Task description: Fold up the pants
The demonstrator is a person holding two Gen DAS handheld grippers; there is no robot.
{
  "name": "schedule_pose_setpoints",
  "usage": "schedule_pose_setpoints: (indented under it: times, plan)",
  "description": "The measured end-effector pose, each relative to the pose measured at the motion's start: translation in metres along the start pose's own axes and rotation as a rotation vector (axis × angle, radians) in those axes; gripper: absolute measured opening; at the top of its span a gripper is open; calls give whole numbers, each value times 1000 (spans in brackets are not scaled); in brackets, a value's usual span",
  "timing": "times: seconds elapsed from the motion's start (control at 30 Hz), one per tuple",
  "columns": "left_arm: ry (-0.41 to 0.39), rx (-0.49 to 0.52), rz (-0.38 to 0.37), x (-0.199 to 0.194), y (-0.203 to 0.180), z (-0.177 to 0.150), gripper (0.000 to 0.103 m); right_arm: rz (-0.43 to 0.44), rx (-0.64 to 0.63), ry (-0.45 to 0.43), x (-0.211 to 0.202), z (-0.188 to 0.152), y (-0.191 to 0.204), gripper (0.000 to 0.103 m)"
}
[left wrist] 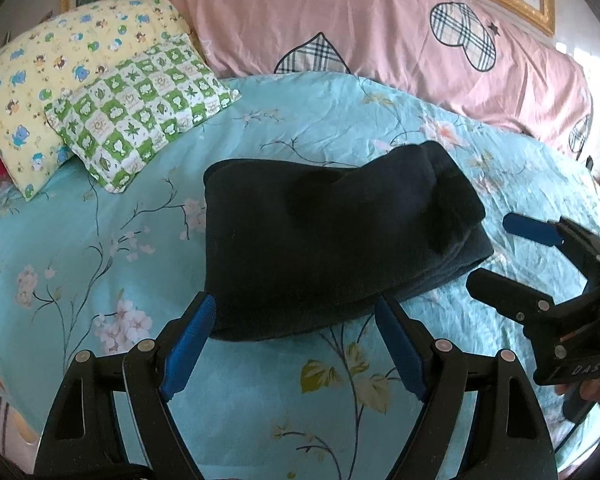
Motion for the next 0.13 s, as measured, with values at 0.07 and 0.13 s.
schedule_pose_setpoints:
  times: [0.07, 0.13]
  plan:
    - [-3, -13, -1, 1, 0, 4, 82, -1, 22, -4, 2, 2, -3, 94]
    - [-6, -10, 5, 0, -4, 7, 82, -2, 49, -9, 3, 2, -6, 94]
Point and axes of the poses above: each gripper's, at about its wrist camera, not at the fingertips, and x roughly the way its jaws point, y to its left, z to its top, the point moved 5 cm from there along x, roughly the way its jaws point, and after that the axes turned 2 degrees about -x, right-handed, at the moved point
